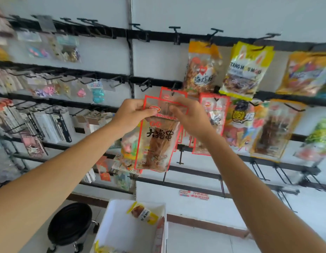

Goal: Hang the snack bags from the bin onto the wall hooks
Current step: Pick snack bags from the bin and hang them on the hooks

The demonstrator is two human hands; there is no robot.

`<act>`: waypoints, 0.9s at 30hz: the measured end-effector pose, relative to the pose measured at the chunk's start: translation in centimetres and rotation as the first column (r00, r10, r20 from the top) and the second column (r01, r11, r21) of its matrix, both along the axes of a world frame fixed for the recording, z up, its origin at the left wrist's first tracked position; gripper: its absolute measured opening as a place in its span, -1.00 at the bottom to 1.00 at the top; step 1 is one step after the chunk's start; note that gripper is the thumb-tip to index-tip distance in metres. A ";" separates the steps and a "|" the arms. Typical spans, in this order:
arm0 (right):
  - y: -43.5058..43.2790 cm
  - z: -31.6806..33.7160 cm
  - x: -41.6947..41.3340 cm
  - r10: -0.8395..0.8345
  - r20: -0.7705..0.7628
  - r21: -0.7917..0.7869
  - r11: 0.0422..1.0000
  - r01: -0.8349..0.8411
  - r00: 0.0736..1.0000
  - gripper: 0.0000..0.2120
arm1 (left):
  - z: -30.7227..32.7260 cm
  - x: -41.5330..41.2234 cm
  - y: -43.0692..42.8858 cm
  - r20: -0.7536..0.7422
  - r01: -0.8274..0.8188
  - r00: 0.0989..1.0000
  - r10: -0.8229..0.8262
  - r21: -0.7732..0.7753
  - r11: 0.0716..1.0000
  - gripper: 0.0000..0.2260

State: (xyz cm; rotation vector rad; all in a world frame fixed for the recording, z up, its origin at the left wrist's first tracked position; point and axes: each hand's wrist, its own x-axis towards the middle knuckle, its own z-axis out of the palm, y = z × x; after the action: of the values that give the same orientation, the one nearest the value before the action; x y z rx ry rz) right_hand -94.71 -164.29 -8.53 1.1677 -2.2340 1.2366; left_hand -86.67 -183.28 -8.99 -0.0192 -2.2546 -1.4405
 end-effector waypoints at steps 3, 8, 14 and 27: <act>3.4 0.9 -0.8 -0.018 -0.016 -0.009 1.000 0.018 1.000 -0.85 | 0.9 -1.0 3.1 -0.022 0.036 0.999 -0.036 0.000 0.999 -0.88; 9.3 2.4 -1.4 -0.053 -0.046 0.003 0.999 0.053 0.998 -0.92 | 1.6 -2.4 8.6 -0.026 0.075 0.997 -0.076 -0.025 0.997 -0.84; 14.3 1.8 -3.0 -0.096 -0.010 0.032 0.995 0.097 0.995 -0.90 | 0.0 -3.6 14.0 -0.065 0.075 0.995 -0.082 -0.101 0.992 -0.86; 9.8 -0.2 -5.5 -0.088 0.088 0.103 0.992 0.079 0.992 -0.85 | -3.3 -2.9 9.3 -0.304 -0.269 0.952 -0.035 -0.887 0.376 -0.41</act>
State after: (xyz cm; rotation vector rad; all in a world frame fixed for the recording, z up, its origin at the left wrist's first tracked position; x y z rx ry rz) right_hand -100.20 -154.53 -8.76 1.0593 -2.4115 1.1817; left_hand -89.60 -173.96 -12.24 -0.3838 -2.4256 0.1124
